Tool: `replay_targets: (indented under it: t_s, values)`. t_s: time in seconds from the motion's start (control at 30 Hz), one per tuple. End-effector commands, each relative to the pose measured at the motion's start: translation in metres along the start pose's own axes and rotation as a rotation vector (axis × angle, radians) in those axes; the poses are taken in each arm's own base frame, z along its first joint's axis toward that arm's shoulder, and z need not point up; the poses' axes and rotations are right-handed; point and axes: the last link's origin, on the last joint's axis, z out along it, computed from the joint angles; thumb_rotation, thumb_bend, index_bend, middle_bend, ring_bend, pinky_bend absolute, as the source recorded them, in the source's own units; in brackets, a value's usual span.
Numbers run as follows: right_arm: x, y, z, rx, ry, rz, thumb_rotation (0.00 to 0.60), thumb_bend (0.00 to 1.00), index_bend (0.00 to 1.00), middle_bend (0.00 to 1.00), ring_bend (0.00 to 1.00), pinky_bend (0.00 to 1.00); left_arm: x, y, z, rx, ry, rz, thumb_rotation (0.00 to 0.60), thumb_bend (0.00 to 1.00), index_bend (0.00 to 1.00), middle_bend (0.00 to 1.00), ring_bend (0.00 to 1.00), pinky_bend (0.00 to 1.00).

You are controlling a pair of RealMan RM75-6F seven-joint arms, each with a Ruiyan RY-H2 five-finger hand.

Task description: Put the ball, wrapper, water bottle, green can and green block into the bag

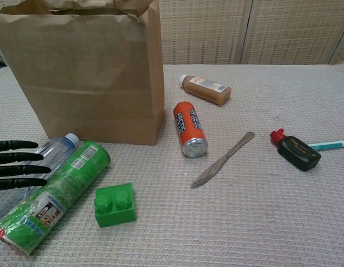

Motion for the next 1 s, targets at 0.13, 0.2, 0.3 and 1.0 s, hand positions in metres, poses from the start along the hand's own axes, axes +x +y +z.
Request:
replay_targets:
  t_s: [0.13,0.2,0.3,1.0]
  values:
    - [0.0,0.0,0.0,-0.001,-0.003,0.002,0.6,0.02,0.0,0.0,0.0,0.0,-0.006,-0.01,0.007,0.028,-0.034,0.026,0.6,0.37,0.0,0.0,0.0,0.04]
    - [0.0,0.0,0.0,-0.001,-0.005,0.003,0.6,0.02,0.0,0.0,0.0,0.0,-0.008,-0.016,0.007,0.045,-0.049,0.03,0.6,0.37,0.0,0.0,0.0,0.04]
    - [0.0,0.0,0.0,0.0,-0.008,0.004,0.6,0.02,0.0,0.0,0.0,0.0,-0.014,-0.022,0.009,0.054,-0.083,0.039,0.6,0.38,0.0,0.0,0.0,0.04]
    - [0.001,0.0,0.0,-0.003,-0.007,0.014,0.6,0.02,0.0,0.0,0.0,0.0,-0.009,-0.025,0.002,0.008,-0.031,0.037,0.6,0.67,0.63,0.68,0.65,0.74]
